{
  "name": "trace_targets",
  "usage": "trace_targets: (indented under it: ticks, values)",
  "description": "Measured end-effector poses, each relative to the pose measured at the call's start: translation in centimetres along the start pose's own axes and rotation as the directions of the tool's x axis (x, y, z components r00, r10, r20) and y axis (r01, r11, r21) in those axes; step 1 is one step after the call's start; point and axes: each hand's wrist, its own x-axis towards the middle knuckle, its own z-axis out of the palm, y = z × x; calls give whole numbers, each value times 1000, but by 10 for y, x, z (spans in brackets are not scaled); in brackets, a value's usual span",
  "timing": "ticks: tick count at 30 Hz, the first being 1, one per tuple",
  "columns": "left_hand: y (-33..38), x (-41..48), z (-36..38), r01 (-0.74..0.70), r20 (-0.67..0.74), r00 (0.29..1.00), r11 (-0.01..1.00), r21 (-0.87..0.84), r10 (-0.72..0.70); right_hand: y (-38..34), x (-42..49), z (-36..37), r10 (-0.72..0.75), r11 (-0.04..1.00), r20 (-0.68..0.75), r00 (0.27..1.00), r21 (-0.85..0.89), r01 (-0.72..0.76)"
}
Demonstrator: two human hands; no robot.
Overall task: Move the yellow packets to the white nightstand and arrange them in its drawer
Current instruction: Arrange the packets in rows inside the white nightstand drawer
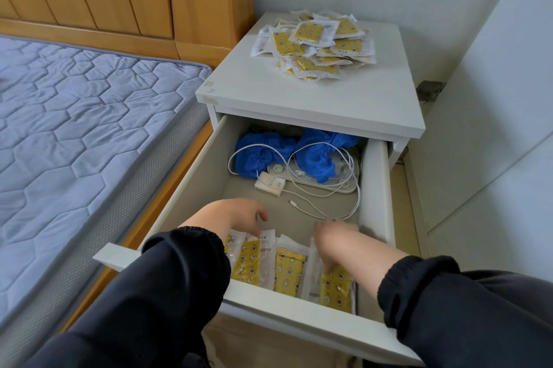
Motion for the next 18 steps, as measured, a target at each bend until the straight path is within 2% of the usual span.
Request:
trace_targets:
  ticks: [2,4,6,11,15,18]
  values:
    - [2,2,2,-10,61,998,998,60,7,-3,-4,1,-33,999,-2,999,14,33]
    - [5,4,3,-36,127,992,996,79,26,-5,-3,5,-87,993,111,990,-71,95]
    - [9,4,4,-69,169,984,994,85,54,-6,-2,5,-129,986,164,978,-83,144]
    - [14,4,6,-86,220,974,989,117,58,-5,-4,5,-166,985,75,983,-41,169]
    - [15,6,9,-76,219,975,982,174,37,-5,-1,11,-157,987,76,985,-32,160]
    - [16,6,5,-73,121,991,991,116,59,1,1,7,-99,985,-53,994,140,106]
